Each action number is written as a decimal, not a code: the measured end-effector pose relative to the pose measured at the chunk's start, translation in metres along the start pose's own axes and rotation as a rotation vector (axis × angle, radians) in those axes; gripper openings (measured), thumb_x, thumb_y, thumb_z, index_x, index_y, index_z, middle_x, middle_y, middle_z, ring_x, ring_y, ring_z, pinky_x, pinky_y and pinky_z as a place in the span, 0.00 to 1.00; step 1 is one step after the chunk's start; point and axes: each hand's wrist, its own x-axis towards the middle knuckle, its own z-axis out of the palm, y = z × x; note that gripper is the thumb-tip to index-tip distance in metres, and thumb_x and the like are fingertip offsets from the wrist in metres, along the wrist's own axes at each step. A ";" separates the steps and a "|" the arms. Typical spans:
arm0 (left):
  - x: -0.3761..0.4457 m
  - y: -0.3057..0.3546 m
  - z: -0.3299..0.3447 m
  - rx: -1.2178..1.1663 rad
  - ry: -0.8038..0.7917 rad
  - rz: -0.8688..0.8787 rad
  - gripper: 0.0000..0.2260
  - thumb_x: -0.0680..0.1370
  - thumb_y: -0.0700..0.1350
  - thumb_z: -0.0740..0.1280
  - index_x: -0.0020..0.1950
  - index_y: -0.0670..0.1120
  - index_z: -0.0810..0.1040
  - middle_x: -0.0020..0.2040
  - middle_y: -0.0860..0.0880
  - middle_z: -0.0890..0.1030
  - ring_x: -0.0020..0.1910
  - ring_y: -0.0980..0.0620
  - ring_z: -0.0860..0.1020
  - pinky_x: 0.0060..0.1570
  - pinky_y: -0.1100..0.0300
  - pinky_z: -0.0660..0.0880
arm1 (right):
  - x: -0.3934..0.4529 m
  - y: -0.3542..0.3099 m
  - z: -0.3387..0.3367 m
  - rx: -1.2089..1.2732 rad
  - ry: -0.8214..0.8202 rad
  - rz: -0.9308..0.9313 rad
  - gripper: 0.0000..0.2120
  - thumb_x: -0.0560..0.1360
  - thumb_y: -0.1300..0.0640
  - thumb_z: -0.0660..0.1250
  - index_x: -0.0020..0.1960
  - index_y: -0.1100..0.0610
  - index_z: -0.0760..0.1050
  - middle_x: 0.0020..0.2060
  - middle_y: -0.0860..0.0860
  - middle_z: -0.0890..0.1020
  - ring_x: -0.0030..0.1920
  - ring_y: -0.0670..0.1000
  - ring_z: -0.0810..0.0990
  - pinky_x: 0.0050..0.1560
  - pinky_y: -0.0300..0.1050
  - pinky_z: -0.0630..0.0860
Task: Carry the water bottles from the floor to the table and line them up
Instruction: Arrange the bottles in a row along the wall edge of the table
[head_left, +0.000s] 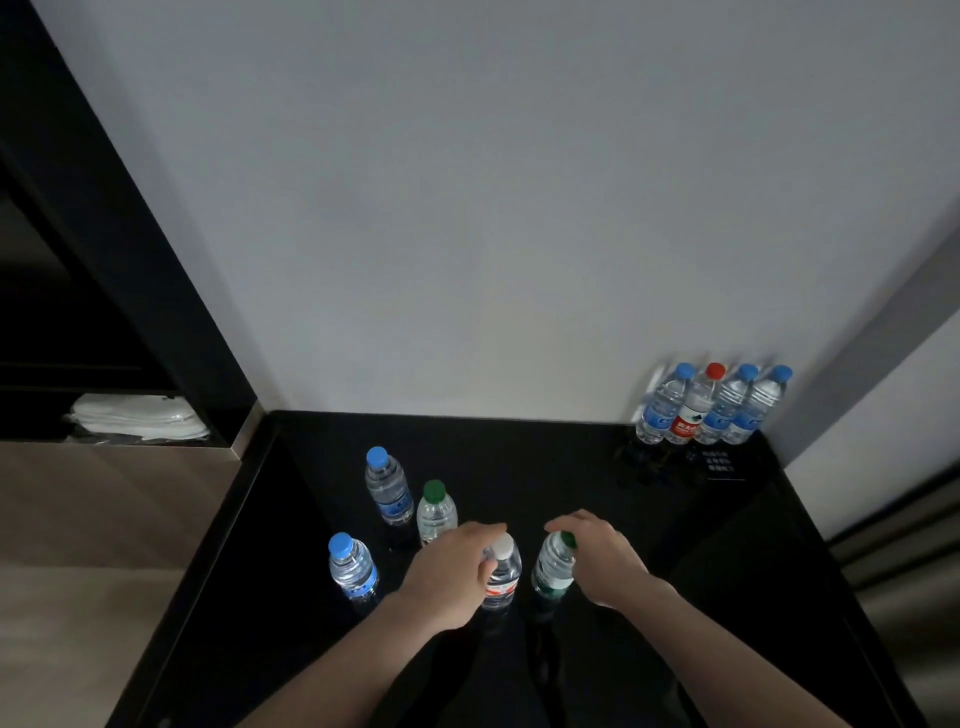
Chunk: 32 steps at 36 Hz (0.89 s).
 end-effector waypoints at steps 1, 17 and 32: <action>0.001 0.000 0.002 0.001 -0.004 -0.009 0.21 0.83 0.49 0.61 0.76 0.59 0.65 0.68 0.56 0.75 0.64 0.54 0.74 0.59 0.57 0.73 | 0.000 0.001 -0.001 -0.003 0.002 0.000 0.30 0.75 0.71 0.62 0.71 0.46 0.72 0.67 0.47 0.72 0.65 0.51 0.75 0.61 0.42 0.75; 0.018 0.001 0.001 -0.071 -0.002 -0.053 0.12 0.82 0.52 0.63 0.66 0.57 0.73 0.52 0.52 0.82 0.51 0.51 0.80 0.47 0.55 0.76 | 0.001 0.009 -0.013 -0.053 0.107 0.135 0.13 0.78 0.45 0.68 0.60 0.47 0.75 0.47 0.48 0.80 0.46 0.50 0.80 0.46 0.46 0.79; 0.024 0.003 -0.001 -0.085 -0.017 -0.057 0.11 0.82 0.50 0.64 0.65 0.57 0.74 0.54 0.51 0.82 0.50 0.50 0.80 0.49 0.51 0.79 | 0.005 0.005 -0.011 -0.093 0.141 0.213 0.20 0.75 0.35 0.65 0.50 0.52 0.72 0.41 0.48 0.78 0.42 0.50 0.79 0.42 0.45 0.76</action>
